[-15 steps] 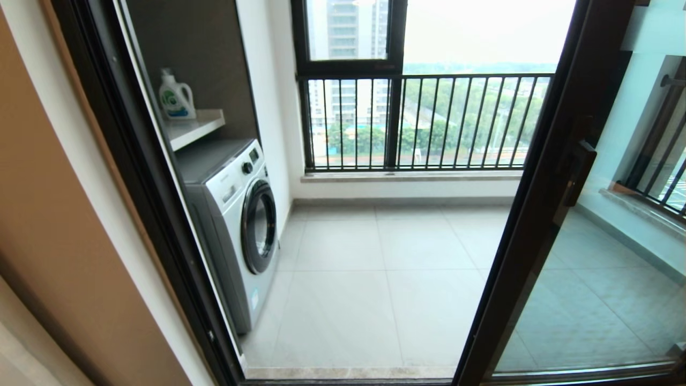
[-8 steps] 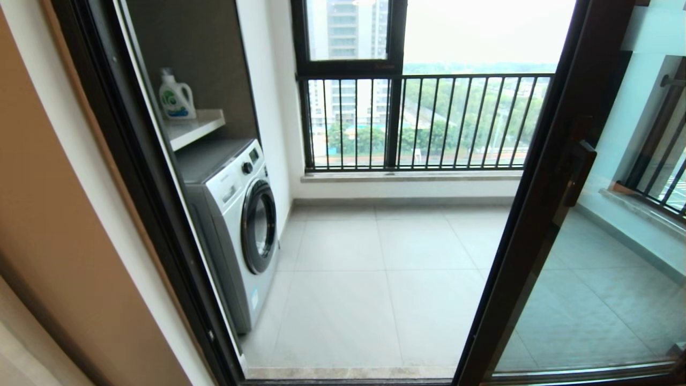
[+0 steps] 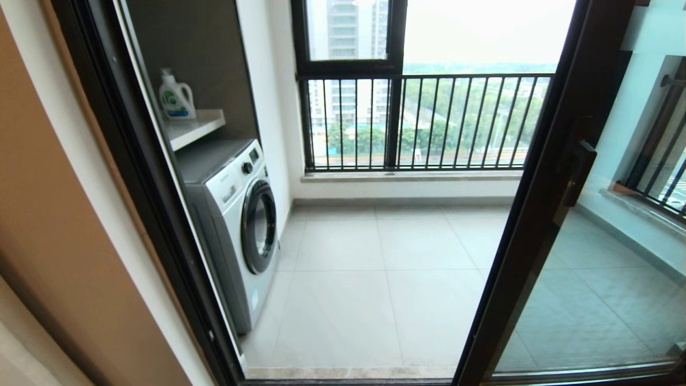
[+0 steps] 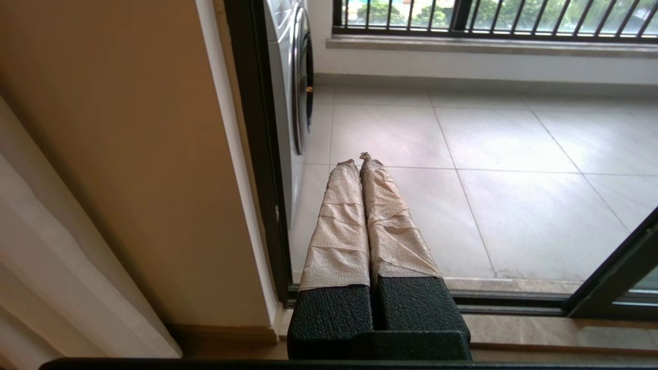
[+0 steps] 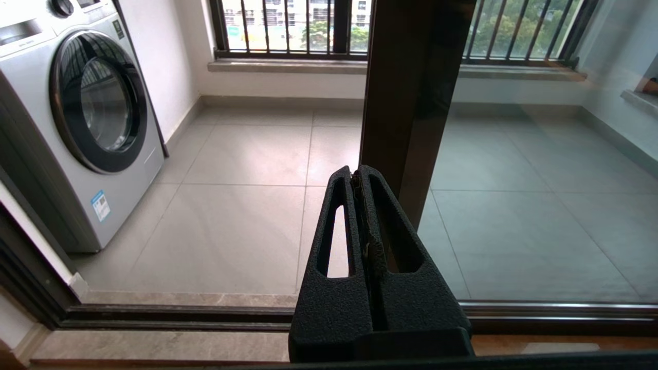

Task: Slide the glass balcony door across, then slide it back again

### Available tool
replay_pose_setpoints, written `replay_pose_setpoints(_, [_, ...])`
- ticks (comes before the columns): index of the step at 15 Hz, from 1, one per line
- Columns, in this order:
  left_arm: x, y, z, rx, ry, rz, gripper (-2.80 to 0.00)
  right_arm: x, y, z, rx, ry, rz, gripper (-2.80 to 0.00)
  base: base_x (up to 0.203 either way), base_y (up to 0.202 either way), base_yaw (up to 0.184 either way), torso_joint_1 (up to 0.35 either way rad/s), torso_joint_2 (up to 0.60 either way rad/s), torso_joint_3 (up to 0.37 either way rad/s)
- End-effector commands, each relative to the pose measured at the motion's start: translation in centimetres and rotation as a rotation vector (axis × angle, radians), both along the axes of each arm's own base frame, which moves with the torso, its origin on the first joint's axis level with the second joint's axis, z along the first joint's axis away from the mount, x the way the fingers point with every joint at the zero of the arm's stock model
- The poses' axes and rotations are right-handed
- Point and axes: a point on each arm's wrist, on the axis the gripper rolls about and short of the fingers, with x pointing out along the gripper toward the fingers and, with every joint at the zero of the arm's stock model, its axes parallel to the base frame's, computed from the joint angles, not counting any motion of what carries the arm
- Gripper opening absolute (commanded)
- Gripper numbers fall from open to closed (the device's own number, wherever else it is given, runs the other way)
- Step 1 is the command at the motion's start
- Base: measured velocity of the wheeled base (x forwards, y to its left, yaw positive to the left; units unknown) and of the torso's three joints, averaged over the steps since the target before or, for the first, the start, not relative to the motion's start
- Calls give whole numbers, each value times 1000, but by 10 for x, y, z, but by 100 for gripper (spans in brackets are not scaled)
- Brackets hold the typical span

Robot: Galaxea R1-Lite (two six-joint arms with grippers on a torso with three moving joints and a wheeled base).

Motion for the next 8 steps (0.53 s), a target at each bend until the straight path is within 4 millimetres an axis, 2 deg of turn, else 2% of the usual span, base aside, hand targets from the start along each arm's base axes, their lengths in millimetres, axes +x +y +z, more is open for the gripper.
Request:
replay_pose_setpoints(1, [0,0,0,-1,2,1,-280,1,0,-3,-1,13,1,-280,0,0,0,0,0,0])
replay_pose_setpoints(8, [0,0,0,-1,2,1,-280,1,0,-3,4,13,-3,-280,0,0,0,0,0,0])
